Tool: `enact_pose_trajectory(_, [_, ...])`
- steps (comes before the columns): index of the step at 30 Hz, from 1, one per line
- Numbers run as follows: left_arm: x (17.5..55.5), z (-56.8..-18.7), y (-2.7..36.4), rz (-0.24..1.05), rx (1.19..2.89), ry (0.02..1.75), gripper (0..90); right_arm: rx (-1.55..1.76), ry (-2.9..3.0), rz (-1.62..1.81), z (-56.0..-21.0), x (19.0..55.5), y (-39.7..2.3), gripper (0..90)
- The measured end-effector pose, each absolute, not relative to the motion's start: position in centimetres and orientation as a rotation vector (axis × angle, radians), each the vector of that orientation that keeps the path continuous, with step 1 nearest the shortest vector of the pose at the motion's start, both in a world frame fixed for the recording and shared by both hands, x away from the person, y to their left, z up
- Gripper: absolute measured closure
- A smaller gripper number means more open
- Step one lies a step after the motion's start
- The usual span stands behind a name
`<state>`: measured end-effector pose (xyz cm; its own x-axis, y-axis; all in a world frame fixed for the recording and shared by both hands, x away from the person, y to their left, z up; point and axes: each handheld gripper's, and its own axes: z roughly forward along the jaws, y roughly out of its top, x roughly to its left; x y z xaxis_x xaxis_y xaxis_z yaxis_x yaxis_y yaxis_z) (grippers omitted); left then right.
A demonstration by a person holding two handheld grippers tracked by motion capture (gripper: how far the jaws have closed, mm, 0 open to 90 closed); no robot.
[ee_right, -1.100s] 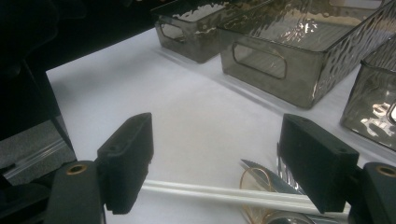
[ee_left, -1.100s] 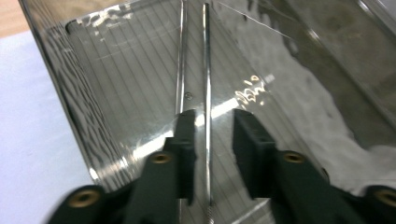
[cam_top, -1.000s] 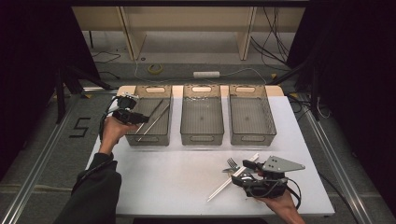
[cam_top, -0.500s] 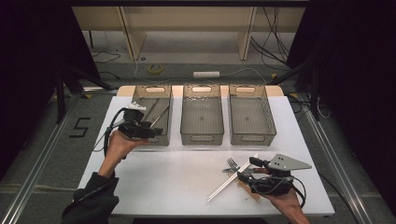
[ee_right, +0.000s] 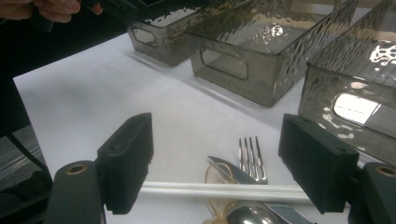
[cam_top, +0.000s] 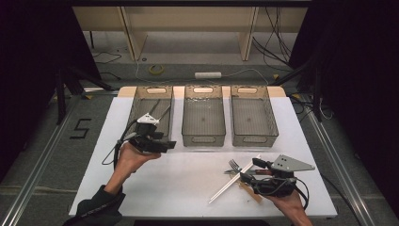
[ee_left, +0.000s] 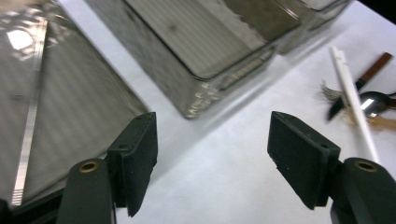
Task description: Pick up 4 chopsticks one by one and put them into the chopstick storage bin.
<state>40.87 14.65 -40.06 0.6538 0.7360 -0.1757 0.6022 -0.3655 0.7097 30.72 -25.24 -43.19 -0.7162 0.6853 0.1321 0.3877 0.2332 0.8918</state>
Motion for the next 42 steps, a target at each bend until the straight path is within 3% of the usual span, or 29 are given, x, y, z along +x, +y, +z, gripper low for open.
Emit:
enact_pose_trajectory(21, [37.1, -41.4, 10.5, 0.167, 2.126, 0.957, 24.0, 1.015, 2.22, 1.482, -43.2, 30.7, -25.3, 27.4])
enact_pose_trajectory(27, [36.3, -41.4, 9.6, 0.179, 2.128, 0.946, 24.8, 1.022, 2.218, 1.484, -43.3, 30.8, -25.3, 27.4])
enact_pose_trajectory(42, [35.1, -42.8, 5.7, 0.018, 2.195, 0.854, 31.5, 1.033, 2.208, 1.481, -43.2, 30.7, -25.5, 27.4])
